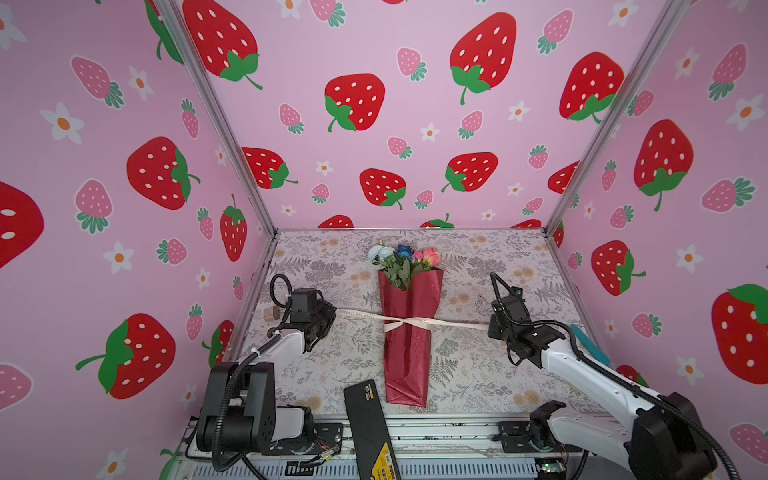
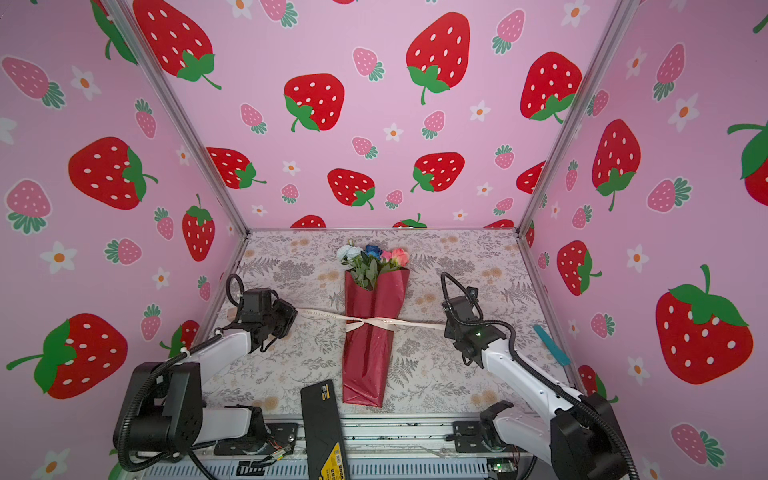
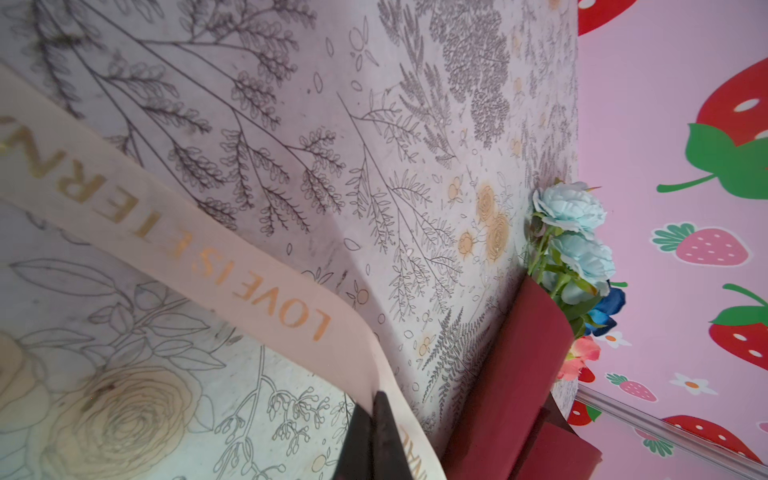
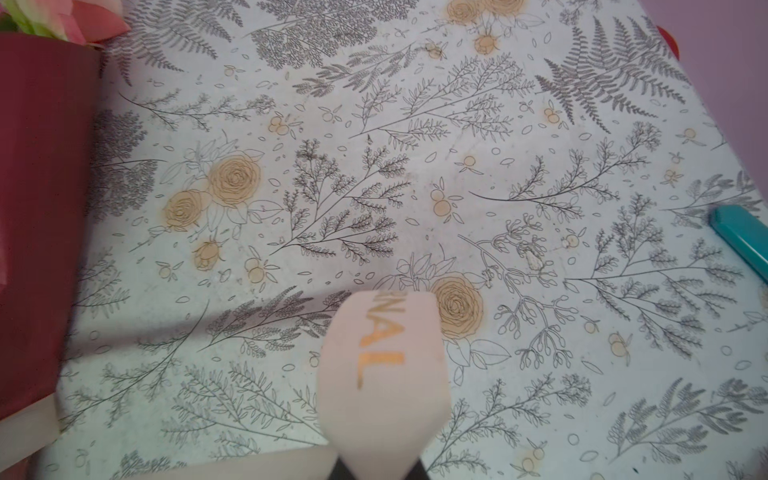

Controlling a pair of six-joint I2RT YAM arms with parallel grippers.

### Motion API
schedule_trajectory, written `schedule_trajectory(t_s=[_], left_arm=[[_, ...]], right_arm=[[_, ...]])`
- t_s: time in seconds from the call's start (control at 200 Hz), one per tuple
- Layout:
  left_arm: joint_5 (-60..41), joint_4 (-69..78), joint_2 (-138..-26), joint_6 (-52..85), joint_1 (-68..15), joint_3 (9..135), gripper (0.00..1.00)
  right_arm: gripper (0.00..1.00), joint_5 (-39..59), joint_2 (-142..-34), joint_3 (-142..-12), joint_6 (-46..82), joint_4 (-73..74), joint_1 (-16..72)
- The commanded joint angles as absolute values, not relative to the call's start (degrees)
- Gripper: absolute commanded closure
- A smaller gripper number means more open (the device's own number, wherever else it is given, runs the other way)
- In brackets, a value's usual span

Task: Tie the bouquet of fake flowers
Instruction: 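Pull both ribbon ends apart toward the table edges to tighten the knot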

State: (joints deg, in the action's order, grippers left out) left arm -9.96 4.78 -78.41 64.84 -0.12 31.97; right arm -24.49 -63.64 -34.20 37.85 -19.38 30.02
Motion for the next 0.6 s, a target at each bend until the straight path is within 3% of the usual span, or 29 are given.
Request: schedule_trajectory(t_s=[0.0,0.595], left_arm=[[-9.97,3.88,-79.84,65.83,1.46,33.49,1.00],[-12.22,3.90,-82.26,66.56,12.19,30.86,1.00]], right_arm=[[1.00,-24.39,-63.40,-32.87,38.24,-20.61,27.65],[1.00,-15.34,-62.53,-29.61,32.77,-17.17,6.27]])
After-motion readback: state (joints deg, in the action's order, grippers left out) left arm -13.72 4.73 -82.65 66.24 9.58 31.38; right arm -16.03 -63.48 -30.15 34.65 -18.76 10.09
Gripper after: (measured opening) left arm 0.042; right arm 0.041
